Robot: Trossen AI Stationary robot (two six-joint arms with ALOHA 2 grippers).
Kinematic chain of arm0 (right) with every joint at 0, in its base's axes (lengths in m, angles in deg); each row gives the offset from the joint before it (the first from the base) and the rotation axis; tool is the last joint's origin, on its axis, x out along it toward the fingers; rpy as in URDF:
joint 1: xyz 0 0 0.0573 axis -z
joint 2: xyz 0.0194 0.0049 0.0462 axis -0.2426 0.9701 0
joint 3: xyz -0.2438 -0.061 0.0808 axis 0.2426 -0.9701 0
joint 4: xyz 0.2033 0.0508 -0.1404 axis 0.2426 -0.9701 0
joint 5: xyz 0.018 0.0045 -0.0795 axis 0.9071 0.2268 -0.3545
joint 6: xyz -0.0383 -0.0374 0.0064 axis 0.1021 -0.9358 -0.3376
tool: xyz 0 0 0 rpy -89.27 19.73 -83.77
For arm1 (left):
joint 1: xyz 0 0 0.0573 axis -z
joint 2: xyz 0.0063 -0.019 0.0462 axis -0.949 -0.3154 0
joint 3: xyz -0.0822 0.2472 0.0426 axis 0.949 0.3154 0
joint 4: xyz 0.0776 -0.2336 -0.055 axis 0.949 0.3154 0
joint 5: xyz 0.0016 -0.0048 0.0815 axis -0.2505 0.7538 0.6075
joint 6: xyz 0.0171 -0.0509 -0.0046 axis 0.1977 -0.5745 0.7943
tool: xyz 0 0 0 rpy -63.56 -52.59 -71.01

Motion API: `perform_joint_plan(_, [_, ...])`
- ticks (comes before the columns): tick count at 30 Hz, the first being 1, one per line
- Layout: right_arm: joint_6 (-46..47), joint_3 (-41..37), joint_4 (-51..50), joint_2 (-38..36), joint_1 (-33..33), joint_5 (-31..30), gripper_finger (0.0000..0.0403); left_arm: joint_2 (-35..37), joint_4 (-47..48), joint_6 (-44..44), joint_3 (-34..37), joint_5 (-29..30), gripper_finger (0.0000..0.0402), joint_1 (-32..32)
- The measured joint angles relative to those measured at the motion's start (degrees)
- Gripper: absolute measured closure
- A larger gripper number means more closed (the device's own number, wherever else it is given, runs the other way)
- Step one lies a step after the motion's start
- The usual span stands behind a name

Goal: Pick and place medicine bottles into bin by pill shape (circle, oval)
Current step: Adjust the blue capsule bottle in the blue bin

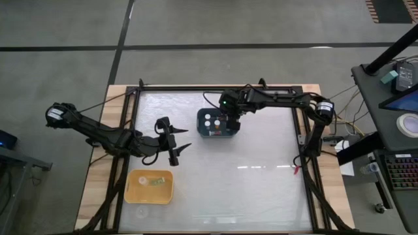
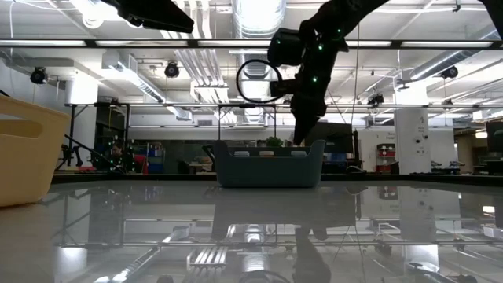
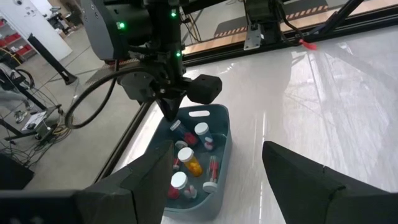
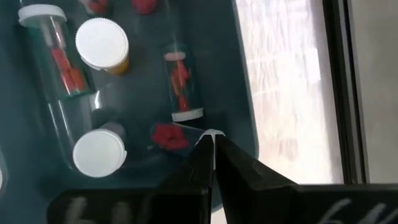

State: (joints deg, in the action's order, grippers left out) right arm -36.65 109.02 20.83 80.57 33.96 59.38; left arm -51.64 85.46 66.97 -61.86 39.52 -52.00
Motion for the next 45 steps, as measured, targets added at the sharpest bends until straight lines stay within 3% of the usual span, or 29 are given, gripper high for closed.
perform_joint_plan(7, [-0.5, -0.5, 1.1, 0.0, 0.0, -2.5, 0.0394, 0.0, 0.0, 0.0, 0.0, 0.0, 0.0171, 0.0])
perform_joint_plan(35, [0.2, -4.1, 4.1, 0.1, 0.6, -2.6, 0.0394, 0.0, 0.0, 0.0, 0.0, 0.0, 0.0171, 0.0])
perform_joint_plan(45, [0.6, -4.1, 4.1, 0.1, 0.6, 0.3, 0.0394, 0.0, 0.0, 0.0, 0.0, 0.0, 0.0171, 0.0])
